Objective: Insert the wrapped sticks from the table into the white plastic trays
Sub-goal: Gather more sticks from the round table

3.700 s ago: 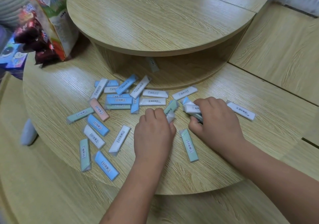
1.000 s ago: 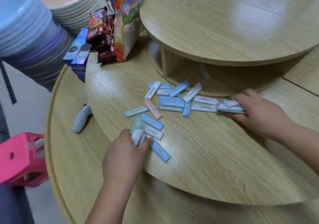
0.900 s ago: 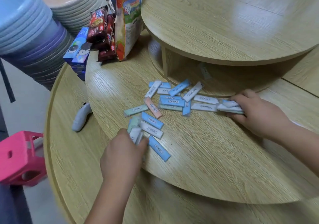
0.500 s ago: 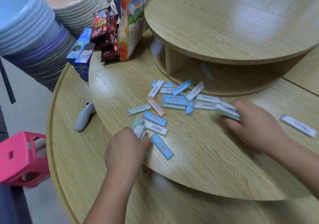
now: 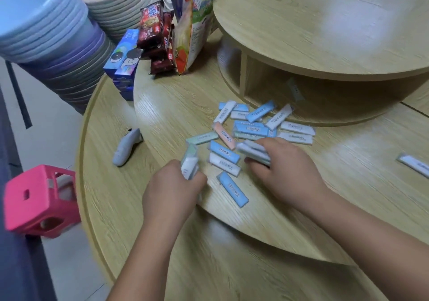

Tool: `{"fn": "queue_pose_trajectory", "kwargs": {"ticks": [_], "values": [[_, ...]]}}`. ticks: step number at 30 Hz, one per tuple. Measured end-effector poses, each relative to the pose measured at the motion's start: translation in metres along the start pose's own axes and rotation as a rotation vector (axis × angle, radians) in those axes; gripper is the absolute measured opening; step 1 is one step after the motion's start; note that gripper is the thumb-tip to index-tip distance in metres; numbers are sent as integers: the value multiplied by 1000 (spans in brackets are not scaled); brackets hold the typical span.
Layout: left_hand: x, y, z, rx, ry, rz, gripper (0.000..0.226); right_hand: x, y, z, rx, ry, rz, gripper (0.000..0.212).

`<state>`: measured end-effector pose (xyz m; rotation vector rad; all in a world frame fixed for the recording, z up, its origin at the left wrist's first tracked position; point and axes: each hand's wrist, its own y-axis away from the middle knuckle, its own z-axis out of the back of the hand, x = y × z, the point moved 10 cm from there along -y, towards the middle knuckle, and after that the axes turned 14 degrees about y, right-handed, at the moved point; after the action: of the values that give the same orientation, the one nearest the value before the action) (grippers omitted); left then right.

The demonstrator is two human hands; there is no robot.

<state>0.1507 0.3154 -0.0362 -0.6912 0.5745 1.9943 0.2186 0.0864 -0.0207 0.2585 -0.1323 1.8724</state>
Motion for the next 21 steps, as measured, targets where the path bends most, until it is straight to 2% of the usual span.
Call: {"fn": "queue_pose_trajectory", "kwargs": {"ticks": [3, 7, 11, 13, 17, 21], "values": [[2, 12, 7, 45, 37, -43, 27, 5, 16, 9, 18, -60, 6, 23], [16, 52, 28, 13, 115, -99, 21, 23, 70, 30, 24, -201, 55, 13], [73, 117, 17, 130, -47, -86, 20, 48, 135, 12, 119, -302, 113, 22], [106, 144, -4, 233, -150, -60, 24, 57, 157, -11, 150, -294, 141, 22], [156, 184, -43, 376, -318, -61, 47, 62, 181, -86, 269, -233, 101, 25], [172, 210, -68, 445, -401, -180, 40, 58, 197, -160, 413, -162, 40, 26]]}}
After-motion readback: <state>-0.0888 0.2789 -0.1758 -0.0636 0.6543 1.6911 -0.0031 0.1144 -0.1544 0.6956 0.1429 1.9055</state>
